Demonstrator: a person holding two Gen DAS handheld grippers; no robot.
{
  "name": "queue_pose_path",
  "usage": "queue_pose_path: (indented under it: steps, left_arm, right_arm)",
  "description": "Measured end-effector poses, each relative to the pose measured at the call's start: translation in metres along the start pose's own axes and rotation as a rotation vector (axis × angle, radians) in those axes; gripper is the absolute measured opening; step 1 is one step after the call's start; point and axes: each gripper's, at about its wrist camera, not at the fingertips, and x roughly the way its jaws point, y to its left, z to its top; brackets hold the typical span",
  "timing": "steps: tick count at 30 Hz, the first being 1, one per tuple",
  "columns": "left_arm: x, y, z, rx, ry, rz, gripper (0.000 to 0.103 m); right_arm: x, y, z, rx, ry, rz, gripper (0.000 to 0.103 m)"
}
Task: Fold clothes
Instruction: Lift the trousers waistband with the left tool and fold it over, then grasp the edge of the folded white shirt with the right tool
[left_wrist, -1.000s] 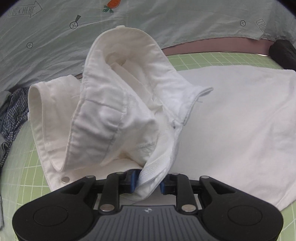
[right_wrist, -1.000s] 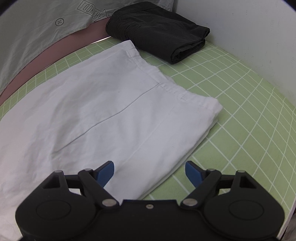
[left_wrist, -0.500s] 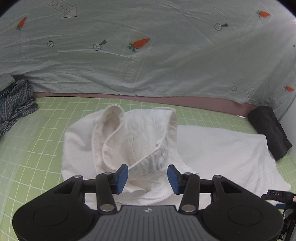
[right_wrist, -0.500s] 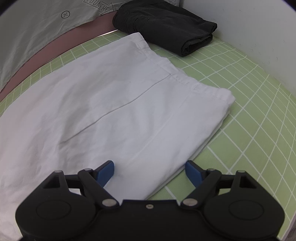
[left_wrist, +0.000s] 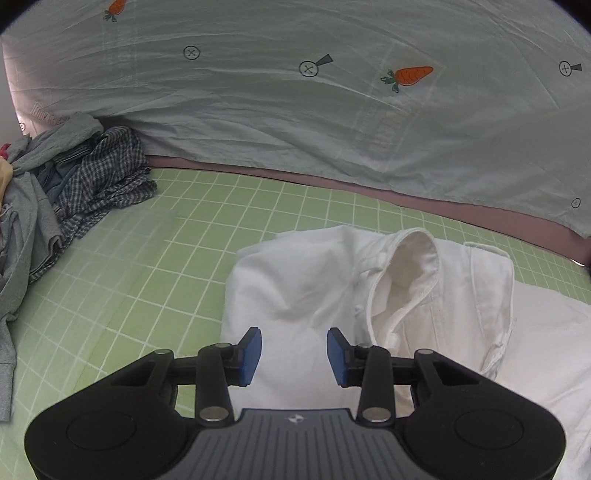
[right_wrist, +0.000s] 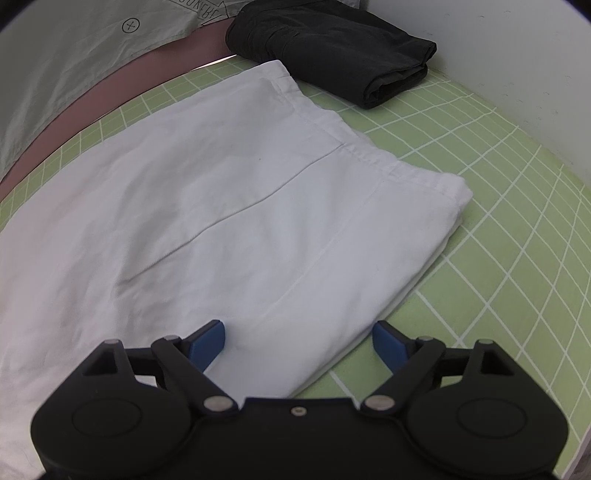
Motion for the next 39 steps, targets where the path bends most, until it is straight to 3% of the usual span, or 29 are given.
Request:
queue_pose_path:
  steps: [4, 7, 9, 13, 16, 23, 28, 33, 39]
  left_arm:
    - [0.030, -0.041, 0.014, 0.100, 0.042, -0.093, 0.040]
    - [0.066, -0.058, 0.012, 0.044, 0.176, -0.151, 0.040]
    - [0.078, -0.063, 0.008, 0.026, 0.215, -0.139, 0.040]
    - [0.076, -0.061, 0.004, 0.010, 0.226, -0.119, 0.042]
    - [0.072, -0.054, 0.002, -0.017, 0.237, -0.114, 0.049]
    - [0.066, -0.040, -0.007, -0.098, 0.258, -0.100, 0.060]
    - [0.065, -0.042, -0.008, -0.104, 0.266, -0.078, 0.064]
    - [0.065, -0.045, -0.007, -0.096, 0.279, -0.057, 0.066]
    - [0.058, -0.045, -0.010, -0.094, 0.278, -0.043, 0.066]
  right_arm:
    - [-0.002, -0.004, 0.003, -0.006, -0.025, -0.022, 0.088]
    - [-0.005, -0.015, 0.014, 0.021, -0.058, -0.013, 0.088]
    - [-0.005, -0.024, 0.024, 0.032, -0.076, 0.015, 0.088]
    - [0.005, -0.033, 0.056, -0.002, -0.116, -0.024, 0.089]
    - [0.027, -0.040, 0.084, -0.036, -0.118, -0.042, 0.092]
    - [0.069, -0.046, 0.130, -0.039, -0.084, 0.031, 0.092]
    - [0.080, -0.047, 0.135, -0.034, -0.074, 0.054, 0.092]
    - [0.083, -0.043, 0.133, -0.046, -0.052, 0.048, 0.101]
    - [0.085, -0.044, 0.140, -0.076, 0.012, 0.064, 0.100]
